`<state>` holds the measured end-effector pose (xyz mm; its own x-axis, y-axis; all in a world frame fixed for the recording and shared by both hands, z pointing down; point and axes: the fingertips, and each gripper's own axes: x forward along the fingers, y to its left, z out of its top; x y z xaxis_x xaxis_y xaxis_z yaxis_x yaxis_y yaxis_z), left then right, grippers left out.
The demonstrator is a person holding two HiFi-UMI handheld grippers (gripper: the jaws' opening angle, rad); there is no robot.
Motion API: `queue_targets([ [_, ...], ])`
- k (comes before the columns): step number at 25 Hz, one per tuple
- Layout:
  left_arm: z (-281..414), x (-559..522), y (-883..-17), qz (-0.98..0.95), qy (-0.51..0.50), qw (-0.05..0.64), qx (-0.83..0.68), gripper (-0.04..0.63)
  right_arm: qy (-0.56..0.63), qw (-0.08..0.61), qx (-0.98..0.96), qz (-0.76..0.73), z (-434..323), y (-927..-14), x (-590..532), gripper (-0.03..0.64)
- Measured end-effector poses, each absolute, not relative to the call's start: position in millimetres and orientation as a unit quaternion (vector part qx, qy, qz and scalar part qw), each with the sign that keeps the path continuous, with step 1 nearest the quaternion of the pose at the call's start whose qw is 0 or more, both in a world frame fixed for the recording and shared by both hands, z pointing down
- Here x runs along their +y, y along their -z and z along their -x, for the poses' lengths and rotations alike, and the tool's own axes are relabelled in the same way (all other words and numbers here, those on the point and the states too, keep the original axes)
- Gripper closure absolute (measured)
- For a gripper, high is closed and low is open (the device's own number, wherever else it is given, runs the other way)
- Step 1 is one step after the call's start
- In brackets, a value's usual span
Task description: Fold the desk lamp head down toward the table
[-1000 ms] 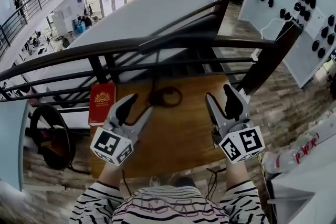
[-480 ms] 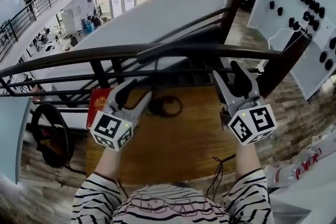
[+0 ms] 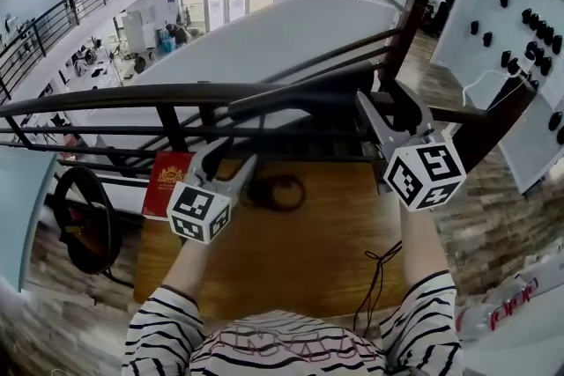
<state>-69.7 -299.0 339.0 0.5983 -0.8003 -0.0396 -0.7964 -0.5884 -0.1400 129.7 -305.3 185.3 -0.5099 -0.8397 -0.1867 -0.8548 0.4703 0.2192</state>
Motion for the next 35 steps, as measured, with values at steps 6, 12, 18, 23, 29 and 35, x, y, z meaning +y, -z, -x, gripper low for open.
queue_targets([
  [6, 66.1, -331.7, -358.5, 0.886, 0.032, 0.058, 0.459, 0.379, -0.152, 0.023, 0.854, 0.496, -135.4, -168.2, -338.8, 0.387],
  [12, 51.0, -364.6, -382.9, 0.89, 0.051, 0.039, 0.452, 0.379, -0.149, 0.005, 0.859, 0.49, -135.1, -172.1, -365.3, 0.393],
  [18, 43.7, -394.3, -404.7, 0.89, 0.064, 0.019, 0.451, 0.379, -0.138, -0.002, 0.864, 0.485, -136.8, -179.7, -376.5, 0.411],
  [23, 40.4, -409.8, -422.4, 0.888, 0.072, 0.007, 0.453, 0.393, -0.119, 0.012, 0.871, 0.476, -138.9, -186.9, -380.7, 0.433],
  [29, 37.9, -419.4, -438.6, 0.889, 0.083, -0.007, 0.451, 0.408, -0.106, 0.022, 0.871, 0.48, -142.7, -199.4, -383.3, 0.468],
  [35, 38.9, -424.7, -446.4, 0.889, 0.087, -0.014, 0.449, 0.478, -0.085, 0.047, 0.866, 0.491, -155.3, -218.0, -382.3, 0.471],
])
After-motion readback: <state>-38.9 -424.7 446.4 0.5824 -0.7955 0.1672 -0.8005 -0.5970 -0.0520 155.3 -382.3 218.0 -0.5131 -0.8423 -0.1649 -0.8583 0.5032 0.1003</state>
